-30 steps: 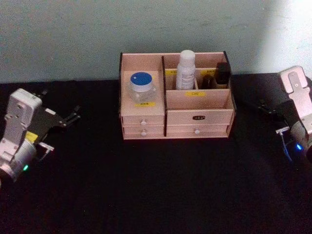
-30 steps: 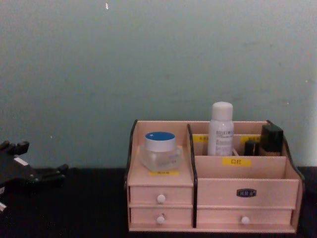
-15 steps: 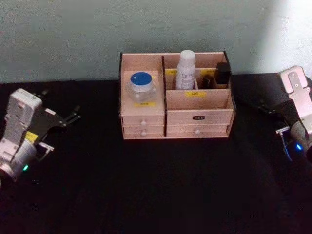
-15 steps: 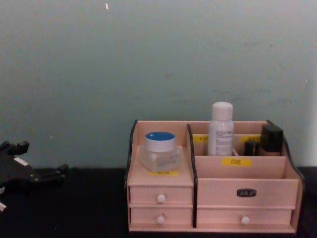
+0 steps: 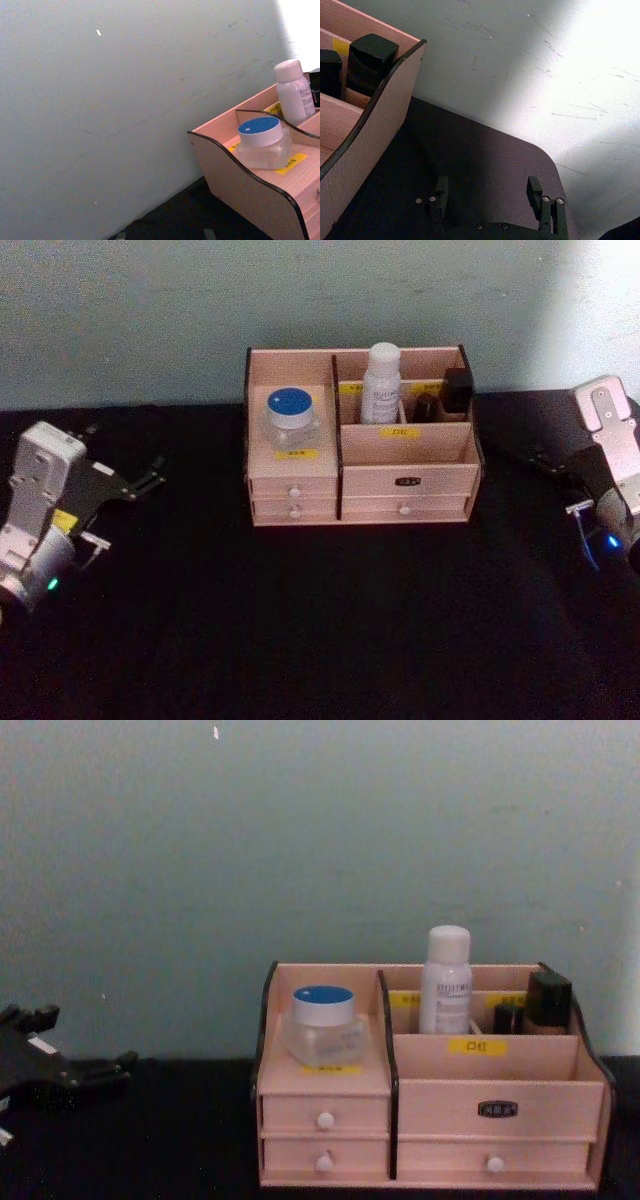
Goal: Pick up the facial cleanser and watermelon frost from the table and place them into the tiered storage box.
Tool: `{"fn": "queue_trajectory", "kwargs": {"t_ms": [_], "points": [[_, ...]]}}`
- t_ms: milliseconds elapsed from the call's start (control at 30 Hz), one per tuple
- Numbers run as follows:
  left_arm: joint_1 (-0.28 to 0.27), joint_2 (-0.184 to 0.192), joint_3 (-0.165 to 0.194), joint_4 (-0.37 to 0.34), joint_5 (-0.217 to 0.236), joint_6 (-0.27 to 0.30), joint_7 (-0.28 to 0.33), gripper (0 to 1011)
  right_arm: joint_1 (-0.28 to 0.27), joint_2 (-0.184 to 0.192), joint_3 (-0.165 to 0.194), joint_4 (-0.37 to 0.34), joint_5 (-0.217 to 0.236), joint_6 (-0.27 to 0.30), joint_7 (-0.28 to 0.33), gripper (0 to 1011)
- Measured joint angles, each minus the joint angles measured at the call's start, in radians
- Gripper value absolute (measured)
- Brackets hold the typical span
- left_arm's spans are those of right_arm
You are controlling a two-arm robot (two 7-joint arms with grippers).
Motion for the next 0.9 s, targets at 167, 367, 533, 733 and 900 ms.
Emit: {"fn": "queue_trajectory", "kwargs": {"t_ms": [167,367,533,733,900], "points": [[0.0,0.0,0.0,0.0,0.0,0.0,0.0,1001,0.0,0.0,0.0,0.0,0.0,0.0,0.0,1000],[0.0,0.0,0.0,0.0,0.0,0.0,0.0,1001,0.0,0.0,0.0,0.0,0.0,0.0,0.0,1000],[0.0,0.0,0.0,0.0,0.0,0.0,0.0,1001,0.0,0.0,0.0,0.0,0.0,0.0,0.0,1000],[0.0,0.0,0.0,0.0,0.0,0.0,0.0,1001,0.0,0.0,0.0,0.0,0.0,0.0,0.0,1000],[0.0,0.0,0.0,0.0,0.0,0.0,0.0,1001,0.0,0.0,0.0,0.0,0.0,0.0,0.0,1000]]}}
